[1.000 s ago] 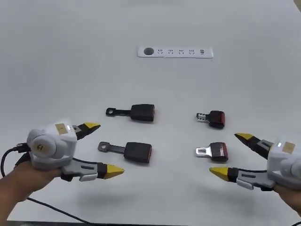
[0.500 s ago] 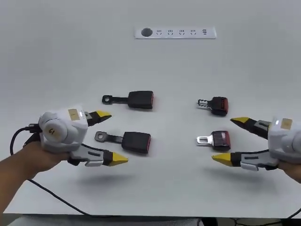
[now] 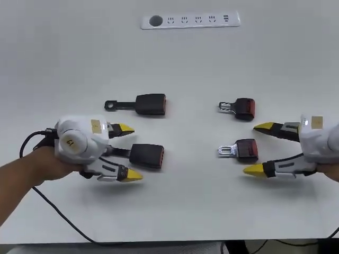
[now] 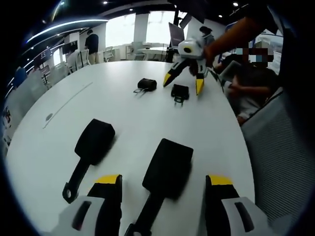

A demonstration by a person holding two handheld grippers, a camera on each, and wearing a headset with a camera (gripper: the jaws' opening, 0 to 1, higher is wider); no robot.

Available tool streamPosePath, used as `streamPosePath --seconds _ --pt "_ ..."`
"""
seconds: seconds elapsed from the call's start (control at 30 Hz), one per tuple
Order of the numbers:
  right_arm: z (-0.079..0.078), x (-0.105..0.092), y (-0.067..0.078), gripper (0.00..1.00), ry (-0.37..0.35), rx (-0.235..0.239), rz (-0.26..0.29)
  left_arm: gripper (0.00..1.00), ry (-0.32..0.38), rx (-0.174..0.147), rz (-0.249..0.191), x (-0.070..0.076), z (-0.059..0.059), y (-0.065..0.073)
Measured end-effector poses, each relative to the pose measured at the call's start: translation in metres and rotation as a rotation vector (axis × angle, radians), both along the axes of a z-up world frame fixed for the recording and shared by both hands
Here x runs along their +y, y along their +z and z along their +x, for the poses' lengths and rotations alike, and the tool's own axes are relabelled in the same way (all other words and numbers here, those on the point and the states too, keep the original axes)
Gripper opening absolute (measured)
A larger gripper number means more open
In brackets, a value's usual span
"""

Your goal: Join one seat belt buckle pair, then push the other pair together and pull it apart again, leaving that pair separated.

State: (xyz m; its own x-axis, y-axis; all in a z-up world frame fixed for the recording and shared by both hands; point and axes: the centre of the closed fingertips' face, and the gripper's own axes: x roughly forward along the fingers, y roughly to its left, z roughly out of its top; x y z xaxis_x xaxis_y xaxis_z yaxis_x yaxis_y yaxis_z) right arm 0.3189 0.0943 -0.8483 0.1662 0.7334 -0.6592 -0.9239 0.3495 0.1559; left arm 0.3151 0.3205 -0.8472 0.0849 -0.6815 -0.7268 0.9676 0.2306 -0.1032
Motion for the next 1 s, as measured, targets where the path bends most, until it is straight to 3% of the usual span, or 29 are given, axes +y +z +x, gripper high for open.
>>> streamPosePath --seconds 0.2,0.4,0.47,0.5,0.53,0.6,0.7,0.73,0.77,1.0 --pt "0.005 0.0 0.002 0.7 0.049 0.011 0.005 0.62 -0.048 0.001 0.015 -0.003 0.004 -0.01" --pt "-0.004 0.004 0.003 0.62 0.146 0.023 0.002 0.5 -0.114 -0.032 0.02 -0.005 0.006 -0.01" --pt "-0.006 0.004 0.002 0.59 0.172 0.019 -0.001 0.47 -0.141 -0.024 0.004 -0.007 0.003 -0.008" --pt "-0.007 0.004 0.002 0.58 0.178 0.023 -0.001 0.45 -0.137 -0.02 0.012 -0.006 0.002 -0.009" --pt "-0.008 0.005 0.002 0.57 0.185 0.022 0.003 0.44 -0.147 -0.045 0.019 -0.005 0.006 -0.009" --pt "-0.006 0.005 0.001 0.55 0.199 0.011 -0.01 0.44 -0.167 -0.055 0.022 -0.006 0.004 -0.008" --pt "-0.005 0.005 0.0 0.52 0.21 0.0 -0.015 0.35 -0.186 -0.049 0.021 -0.006 0.001 -0.007" --pt "-0.004 0.005 -0.001 0.51 0.21 -0.005 -0.018 0.35 -0.194 -0.069 0.037 -0.004 0.001 -0.008" --pt "-0.003 0.004 -0.001 0.5 0.211 -0.009 -0.018 0.35 -0.189 -0.06 0.029 -0.005 0.001 -0.007" --pt "-0.004 0.005 -0.002 0.39 0.223 -0.015 -0.01 0.34 -0.169 -0.078 0.034 -0.004 0.002 -0.007"
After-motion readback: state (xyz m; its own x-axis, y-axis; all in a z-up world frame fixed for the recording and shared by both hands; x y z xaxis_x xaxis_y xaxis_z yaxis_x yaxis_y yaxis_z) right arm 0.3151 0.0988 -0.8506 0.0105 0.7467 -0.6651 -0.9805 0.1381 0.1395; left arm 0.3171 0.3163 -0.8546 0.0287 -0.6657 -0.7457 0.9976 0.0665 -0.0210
